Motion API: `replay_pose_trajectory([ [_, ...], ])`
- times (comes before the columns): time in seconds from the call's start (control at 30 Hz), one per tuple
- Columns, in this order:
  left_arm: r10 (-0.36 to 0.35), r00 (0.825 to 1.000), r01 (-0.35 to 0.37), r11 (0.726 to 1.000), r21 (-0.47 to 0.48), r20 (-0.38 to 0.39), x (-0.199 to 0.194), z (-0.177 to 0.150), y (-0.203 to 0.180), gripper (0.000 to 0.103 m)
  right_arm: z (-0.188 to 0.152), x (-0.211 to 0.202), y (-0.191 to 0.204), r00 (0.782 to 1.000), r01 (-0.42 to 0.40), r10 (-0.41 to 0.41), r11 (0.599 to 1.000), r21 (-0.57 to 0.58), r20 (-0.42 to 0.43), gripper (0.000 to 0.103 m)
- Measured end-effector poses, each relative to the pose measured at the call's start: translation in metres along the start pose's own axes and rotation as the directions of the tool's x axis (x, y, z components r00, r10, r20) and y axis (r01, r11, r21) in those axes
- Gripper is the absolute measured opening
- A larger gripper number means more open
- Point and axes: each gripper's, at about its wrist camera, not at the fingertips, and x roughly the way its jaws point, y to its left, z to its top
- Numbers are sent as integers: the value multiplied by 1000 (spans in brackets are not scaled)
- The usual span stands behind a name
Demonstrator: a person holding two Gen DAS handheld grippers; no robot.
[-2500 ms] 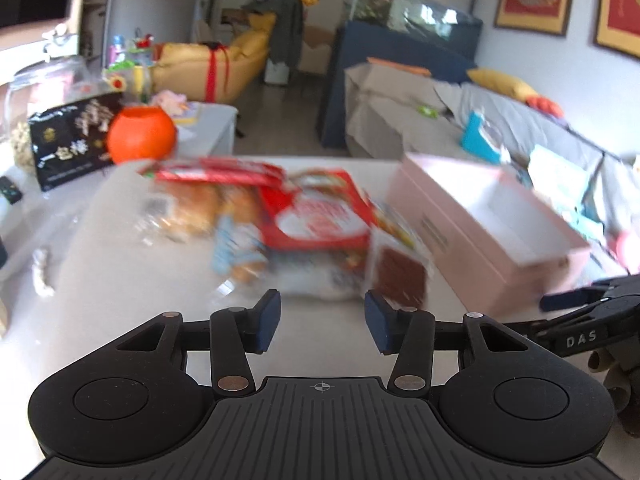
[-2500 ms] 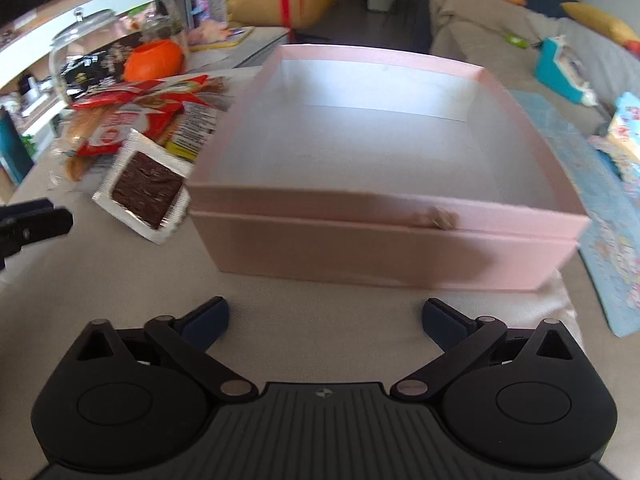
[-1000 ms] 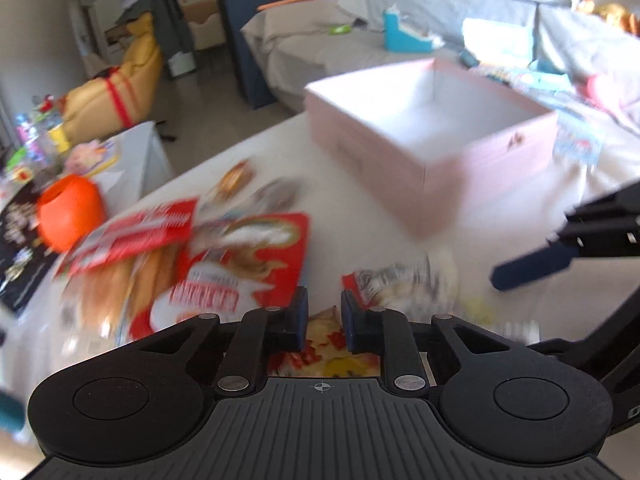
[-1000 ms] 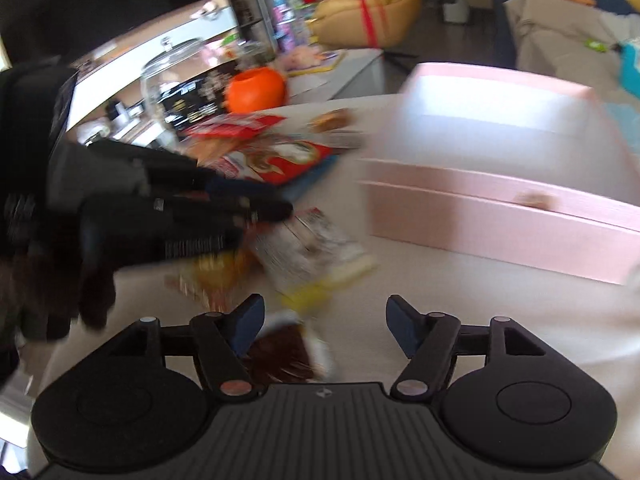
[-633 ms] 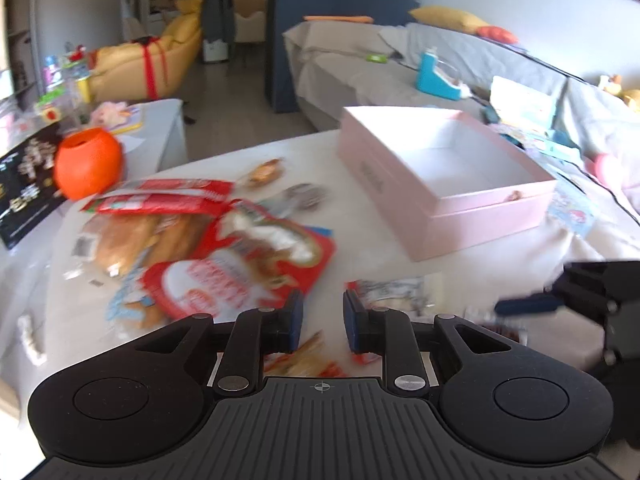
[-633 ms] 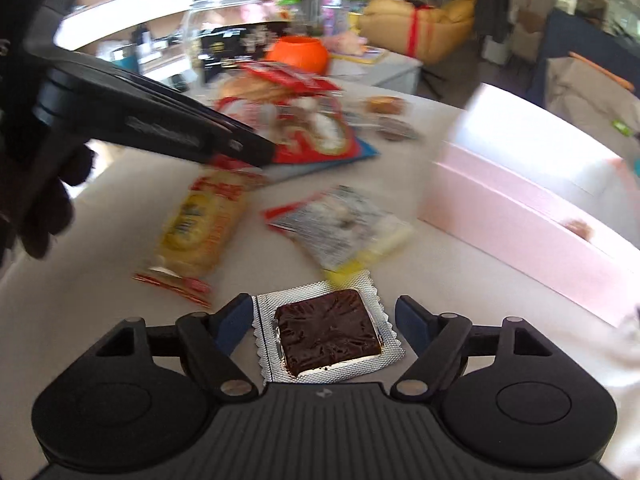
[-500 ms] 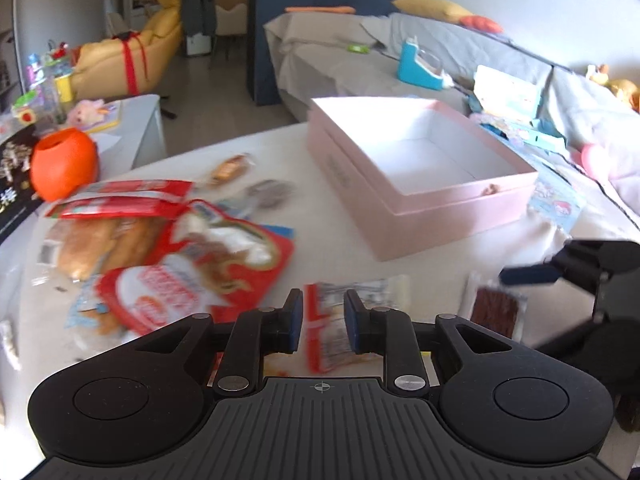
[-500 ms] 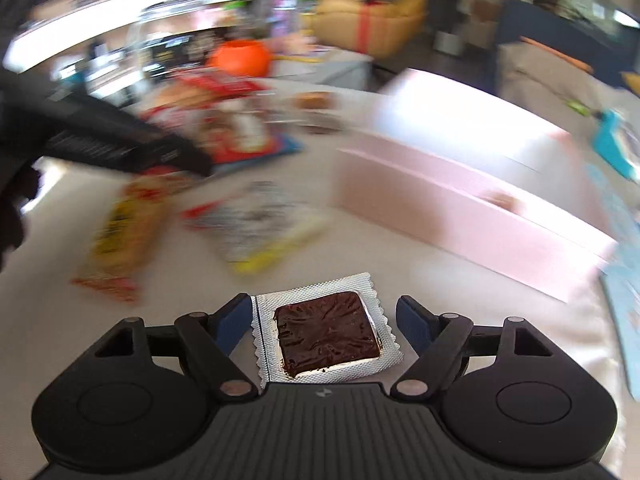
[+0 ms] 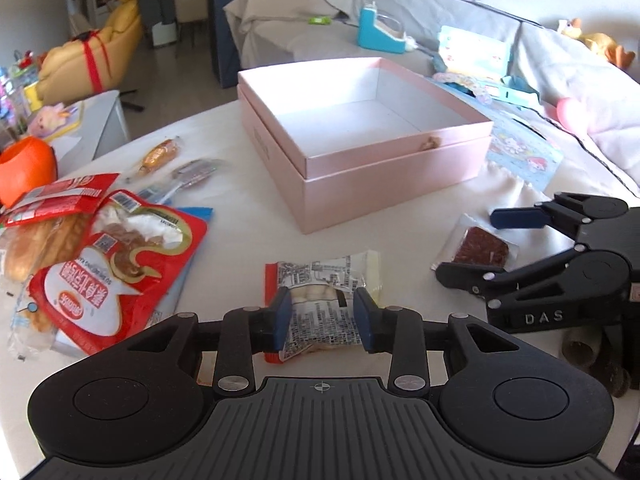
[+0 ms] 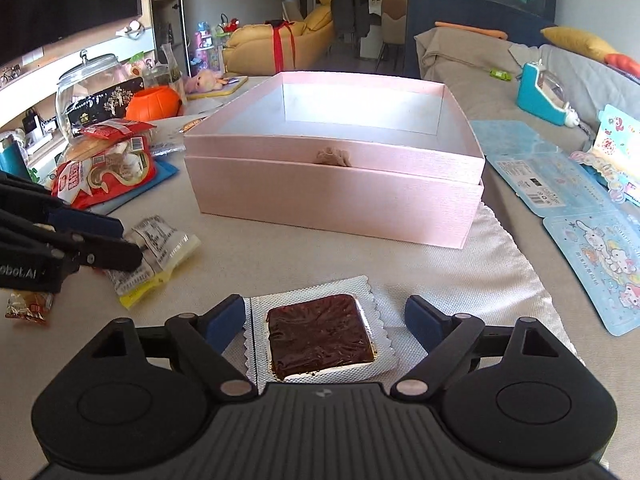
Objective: Organize snacks
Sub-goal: 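Grasp the yellow rice-cracker packet with the left tool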
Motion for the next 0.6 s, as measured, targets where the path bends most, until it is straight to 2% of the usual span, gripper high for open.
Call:
replay_pose_trajectory([
  [0.13, 16, 1000, -16, 1000, -4, -4, -16, -4, 1, 38, 10, 8, 2, 1000, -3, 3, 1000, 5, 2, 88],
  [0.2, 49, 999, -48, 998, -27, 1, -30, -7, 8, 38, 11, 8, 3, 1000, -2, 2, 1000, 5, 3, 88],
  [0.37, 177, 984, -179, 967, -179, -26, -54, -24, 40, 37, 11, 9, 5, 1000, -4, 4, 1000, 12, 6, 88],
  [0.47, 175, 983, -184, 953, -241, -59, -51, -35, 51, 37, 10, 9, 5, 1000, -3, 3, 1000, 12, 7, 88],
  [0.6, 161, 986, -168, 956, -240, -47, -40, -33, 49, 41, 10, 10, 7, 1000, 5, -5, 1000, 0, 3, 88],
])
